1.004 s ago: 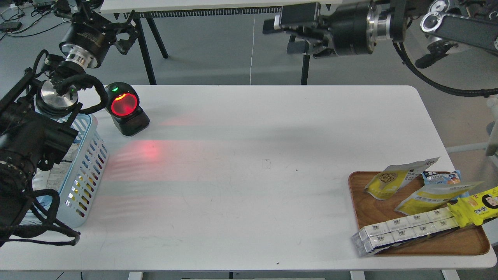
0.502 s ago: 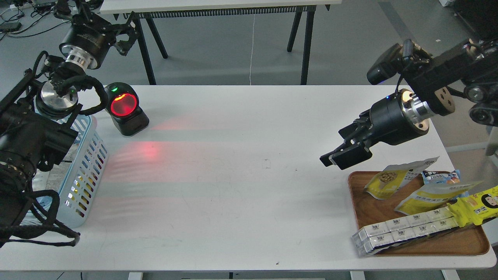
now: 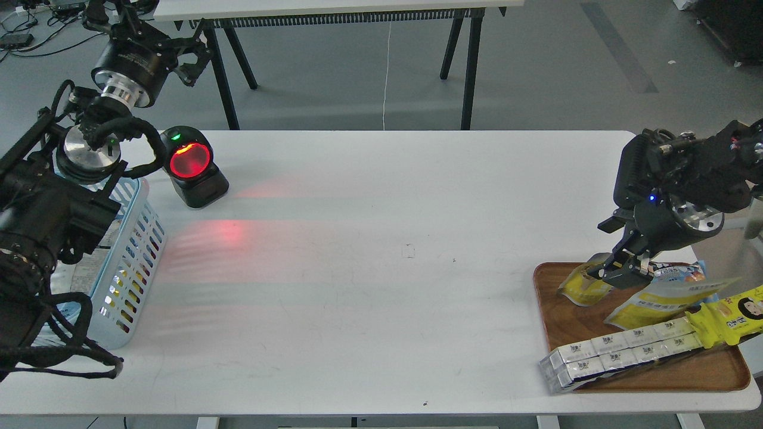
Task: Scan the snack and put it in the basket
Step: 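Lower the right gripper and grasp the yellow snack pouch on the tray, then lift the yellow pouch and carry it toward the barcode scanner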
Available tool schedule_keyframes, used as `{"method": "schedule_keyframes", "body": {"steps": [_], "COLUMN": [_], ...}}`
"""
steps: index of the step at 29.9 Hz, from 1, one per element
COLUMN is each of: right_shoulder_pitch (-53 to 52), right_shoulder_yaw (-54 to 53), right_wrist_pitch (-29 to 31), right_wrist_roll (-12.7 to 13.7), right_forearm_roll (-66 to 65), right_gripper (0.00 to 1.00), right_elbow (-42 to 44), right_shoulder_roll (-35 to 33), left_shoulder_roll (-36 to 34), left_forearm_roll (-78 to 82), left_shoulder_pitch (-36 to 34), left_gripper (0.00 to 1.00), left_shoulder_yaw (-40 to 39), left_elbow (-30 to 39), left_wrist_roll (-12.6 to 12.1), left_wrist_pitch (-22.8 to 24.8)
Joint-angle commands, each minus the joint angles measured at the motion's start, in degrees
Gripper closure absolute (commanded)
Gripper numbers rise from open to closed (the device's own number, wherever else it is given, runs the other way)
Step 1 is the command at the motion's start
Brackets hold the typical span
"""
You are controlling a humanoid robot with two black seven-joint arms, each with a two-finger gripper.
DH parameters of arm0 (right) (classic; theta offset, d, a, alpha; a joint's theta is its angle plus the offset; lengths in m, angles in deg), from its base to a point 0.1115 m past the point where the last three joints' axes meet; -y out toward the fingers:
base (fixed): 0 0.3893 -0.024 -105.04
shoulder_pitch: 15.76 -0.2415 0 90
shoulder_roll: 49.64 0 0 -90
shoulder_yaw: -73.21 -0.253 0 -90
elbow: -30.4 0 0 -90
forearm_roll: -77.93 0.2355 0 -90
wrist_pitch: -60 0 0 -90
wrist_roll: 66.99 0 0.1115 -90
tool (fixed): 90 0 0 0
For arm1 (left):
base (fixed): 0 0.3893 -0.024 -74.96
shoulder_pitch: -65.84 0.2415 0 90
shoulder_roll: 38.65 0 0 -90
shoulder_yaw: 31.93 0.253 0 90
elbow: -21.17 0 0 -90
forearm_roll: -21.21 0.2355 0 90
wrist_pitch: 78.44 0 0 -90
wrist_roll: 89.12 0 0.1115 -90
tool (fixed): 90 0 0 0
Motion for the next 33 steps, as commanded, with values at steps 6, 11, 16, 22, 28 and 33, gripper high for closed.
{"method": "schedule_keyframes", "body": {"steps": [6, 11, 16, 22, 28, 33], "right_shoulder_pitch": [3.18, 3.36, 3.45, 3.27, 2.22, -1.55], "right_shoulder_yaw": [-0.08, -0.17, -0.17, -0.26, -0.61, -1.48], "right_wrist_pitch": [-0.38, -0.38, -0.38, -0.38, -0.38, -0.46], "right_wrist_roll": [0.01, 0.01, 0.01, 0.01, 0.01, 0.01], "right_forearm_roll": [-0.83, -0.57, -0.48, -0.31, -0.13, 0.04], "right_gripper": [0.44, 0.75, 0.85, 1.00, 1.00, 1.00], "right_elbow": [2.61, 2.97, 3.06, 3.06, 2.88, 2.44], "right_shoulder_roll": [-0.10, 0.16, 0.16, 0.16, -0.01, -0.19], "left_shoulder_roll": [-0.12, -0.12, -0.21, -0.12, -0.21, -0.39], "left_forearm_roll": [0.08, 0.08, 0.08, 0.08, 0.08, 0.17], "left_shoulder_pitch": [0.01, 0.01, -0.08, -0.08, -0.16, -0.25], "left_gripper": [0.00, 0.00, 0.00, 0.00, 0.00, 0.00], "left_shoulder_yaw": [0.00, 0.00, 0.00, 0.00, 0.00, 0.00], "left_elbow": [-0.09, -0.09, -0.17, -0.17, -0.17, -0.17], "left_wrist_roll": [-0.09, -0.09, -0.09, -0.17, -0.17, -0.35], "left_wrist_pitch": [0.00, 0.00, 0.00, 0.00, 0.00, 0.00]}}
